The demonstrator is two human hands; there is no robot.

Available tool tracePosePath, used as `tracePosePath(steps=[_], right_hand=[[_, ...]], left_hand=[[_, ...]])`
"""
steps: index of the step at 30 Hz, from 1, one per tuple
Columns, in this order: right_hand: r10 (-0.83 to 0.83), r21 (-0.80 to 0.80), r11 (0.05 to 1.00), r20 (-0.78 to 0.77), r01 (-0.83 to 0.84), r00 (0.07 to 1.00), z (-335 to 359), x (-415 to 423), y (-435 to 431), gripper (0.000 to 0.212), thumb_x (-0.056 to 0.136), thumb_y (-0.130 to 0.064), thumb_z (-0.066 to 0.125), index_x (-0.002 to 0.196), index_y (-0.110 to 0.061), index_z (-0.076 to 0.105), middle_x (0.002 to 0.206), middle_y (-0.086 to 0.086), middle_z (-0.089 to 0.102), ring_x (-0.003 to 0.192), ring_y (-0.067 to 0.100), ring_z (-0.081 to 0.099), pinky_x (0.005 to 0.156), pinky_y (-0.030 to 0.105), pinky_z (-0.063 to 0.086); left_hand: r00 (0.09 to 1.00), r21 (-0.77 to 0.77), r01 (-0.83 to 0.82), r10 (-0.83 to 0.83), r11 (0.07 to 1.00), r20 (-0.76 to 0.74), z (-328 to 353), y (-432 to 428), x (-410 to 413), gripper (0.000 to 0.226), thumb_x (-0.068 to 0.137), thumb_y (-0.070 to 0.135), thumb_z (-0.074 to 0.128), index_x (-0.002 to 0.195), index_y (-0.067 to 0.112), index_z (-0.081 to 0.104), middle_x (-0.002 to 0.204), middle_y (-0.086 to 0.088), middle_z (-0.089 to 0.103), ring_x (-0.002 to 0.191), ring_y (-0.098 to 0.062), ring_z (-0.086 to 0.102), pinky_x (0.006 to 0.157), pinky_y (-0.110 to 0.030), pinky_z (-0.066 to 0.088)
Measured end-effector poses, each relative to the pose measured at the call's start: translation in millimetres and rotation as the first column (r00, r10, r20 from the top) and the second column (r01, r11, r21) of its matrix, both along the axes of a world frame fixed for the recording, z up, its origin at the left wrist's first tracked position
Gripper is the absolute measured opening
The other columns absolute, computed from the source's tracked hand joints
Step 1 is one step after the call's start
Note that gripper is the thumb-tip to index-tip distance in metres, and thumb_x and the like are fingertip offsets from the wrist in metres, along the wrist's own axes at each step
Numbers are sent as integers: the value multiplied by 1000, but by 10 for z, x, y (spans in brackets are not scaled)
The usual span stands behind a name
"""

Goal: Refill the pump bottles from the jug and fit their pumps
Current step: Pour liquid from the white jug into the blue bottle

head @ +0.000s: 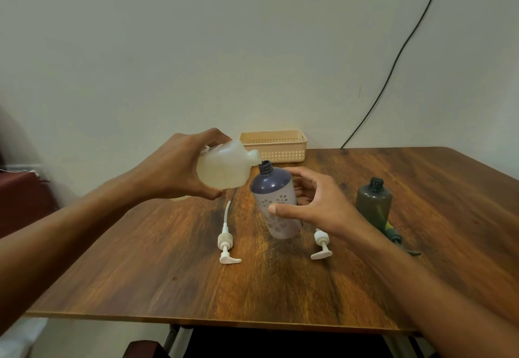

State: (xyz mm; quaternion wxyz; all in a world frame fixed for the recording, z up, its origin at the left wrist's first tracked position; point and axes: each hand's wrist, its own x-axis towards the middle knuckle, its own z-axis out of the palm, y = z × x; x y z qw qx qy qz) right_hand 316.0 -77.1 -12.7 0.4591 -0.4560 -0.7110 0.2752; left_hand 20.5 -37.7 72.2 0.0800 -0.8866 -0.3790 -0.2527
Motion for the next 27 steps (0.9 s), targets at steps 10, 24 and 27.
tracePosePath(steps=[10,24,27], right_hand=[[3,1,1000,1,-3,1000,7,1,-18,77,74,-38,95,142,-29,61,128,-11,71,118,7,69,98,37,63],[-1,-8,1000,-7,1,1000,6,-17,-43,76,75,-36,94,142,-28,60,131,-9,70,120,10,68,99,39,62],[5,-16,1000,-14,-5,1000,16,-15,-54,75,75,-35,94,142,-29,60,130,-9,70,120,10,68,99,38,62]], left_hand=[[1000,3,16,-16,1000,-15,-1,16,-3,93,59,54,92,138,33,49,132,15,60,107,-10,60,81,-22,55],[1000,4,15,-15,1000,-24,1,25,-3,93,59,54,93,138,32,49,132,14,60,107,-10,60,79,-15,50],[1000,3,14,-14,1000,-22,10,20,-8,93,59,54,92,138,34,48,132,15,60,105,-9,59,78,-14,50]])
